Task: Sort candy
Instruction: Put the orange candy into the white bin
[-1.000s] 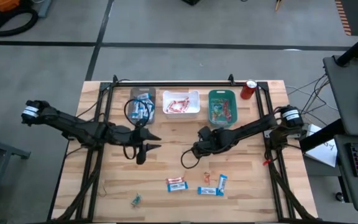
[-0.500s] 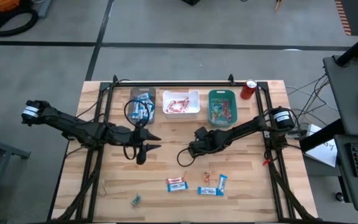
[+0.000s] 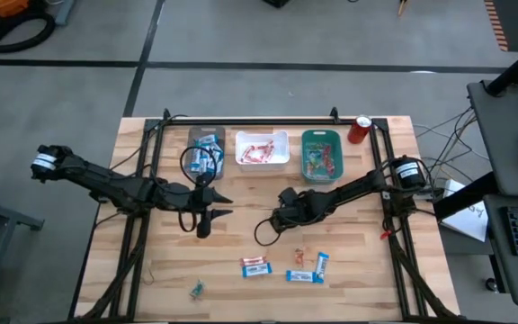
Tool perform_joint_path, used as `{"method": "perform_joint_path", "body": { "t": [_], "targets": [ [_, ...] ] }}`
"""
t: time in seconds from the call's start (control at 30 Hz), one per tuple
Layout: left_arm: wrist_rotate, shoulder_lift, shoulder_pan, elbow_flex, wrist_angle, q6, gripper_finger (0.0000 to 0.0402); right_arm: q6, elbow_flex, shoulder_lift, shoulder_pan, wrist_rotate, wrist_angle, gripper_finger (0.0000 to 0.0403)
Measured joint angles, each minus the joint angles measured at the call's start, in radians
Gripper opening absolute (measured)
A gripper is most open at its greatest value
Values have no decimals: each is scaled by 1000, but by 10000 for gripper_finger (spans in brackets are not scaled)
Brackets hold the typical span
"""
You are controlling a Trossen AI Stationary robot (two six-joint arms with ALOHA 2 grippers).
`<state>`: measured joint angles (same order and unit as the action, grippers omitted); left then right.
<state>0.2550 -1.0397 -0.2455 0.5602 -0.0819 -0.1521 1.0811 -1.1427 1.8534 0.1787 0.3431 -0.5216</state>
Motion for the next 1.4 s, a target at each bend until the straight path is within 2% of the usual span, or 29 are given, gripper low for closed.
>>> {"method": "perform_joint_path", "body": {
  "t": [0.23, 0.4, 0.53, 0.6, 0.77, 0.87, 1.07, 1.23, 1.4],
  "targets": [
    [0, 2, 0, 0, 27, 43, 118, -138, -87, -30, 39, -32, -4, 16],
    [-2, 25, -2, 0, 49, 43, 118, -366, -212, -64, 9, 11, -4, 8],
    [-3, 69, -10, 0, 59, 28, 118, -610, -309, -62, -55, 17, -16, 8],
    [-4, 92, -17, 0, 67, 5, 118, -781, -339, -64, -93, 22, -16, 8],
    [-3, 114, -45, 0, 74, -78, 118, -1190, -356, -64, -199, 24, -14, 8],
    [-4, 101, -68, 0, 74, -134, 118, -1351, -348, -64, -271, 25, -11, 8],
    [10, 54, -128, 0, 75, -214, 118, -1453, -329, -45, -401, 20, 32, 9],
    [37, 33, -159, 0, 76, -285, 118, -1474, -326, -4, -478, -74, 102, 10],
    [47, 32, -175, 0, 95, -375, 118, -1464, -326, 17, -514, -116, 121, 42]
  ]
}}
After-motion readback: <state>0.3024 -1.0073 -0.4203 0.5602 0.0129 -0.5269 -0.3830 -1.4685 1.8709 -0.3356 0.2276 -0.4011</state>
